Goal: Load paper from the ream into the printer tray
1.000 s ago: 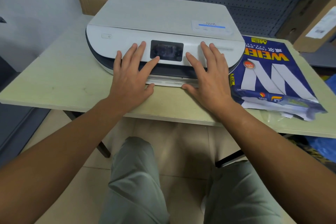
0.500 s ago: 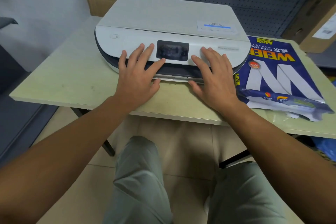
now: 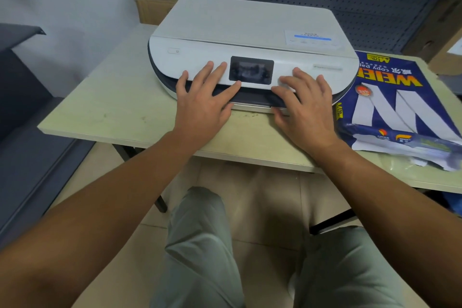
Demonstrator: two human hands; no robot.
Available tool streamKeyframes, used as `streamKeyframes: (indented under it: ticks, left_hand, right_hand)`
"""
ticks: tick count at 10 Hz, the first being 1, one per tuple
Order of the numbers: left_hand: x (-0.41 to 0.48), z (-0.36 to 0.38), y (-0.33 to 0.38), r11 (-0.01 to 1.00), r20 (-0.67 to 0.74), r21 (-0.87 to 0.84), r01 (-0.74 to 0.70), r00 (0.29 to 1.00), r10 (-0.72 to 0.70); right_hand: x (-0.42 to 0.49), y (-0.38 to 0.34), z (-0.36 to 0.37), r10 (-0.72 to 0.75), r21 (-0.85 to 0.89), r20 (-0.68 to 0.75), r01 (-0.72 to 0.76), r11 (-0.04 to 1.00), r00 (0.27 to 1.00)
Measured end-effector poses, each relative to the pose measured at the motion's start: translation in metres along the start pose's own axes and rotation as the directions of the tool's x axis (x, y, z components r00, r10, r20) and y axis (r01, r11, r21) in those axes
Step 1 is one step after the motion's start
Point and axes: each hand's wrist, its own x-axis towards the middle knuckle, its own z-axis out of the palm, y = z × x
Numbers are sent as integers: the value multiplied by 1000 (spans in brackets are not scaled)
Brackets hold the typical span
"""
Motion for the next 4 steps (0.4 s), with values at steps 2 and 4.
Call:
streamKeyframes:
  ticks: [2, 4]
  left_hand:
    - [1, -8, 3, 999, 74, -34, 36, 997, -33]
    - [14, -31, 16, 982, 116, -136, 131, 986, -115]
  right_hand:
    - [0, -2, -6, 14, 22, 60, -16, 1000, 998]
    - [7, 7, -25, 19, 82, 91, -26, 996, 996]
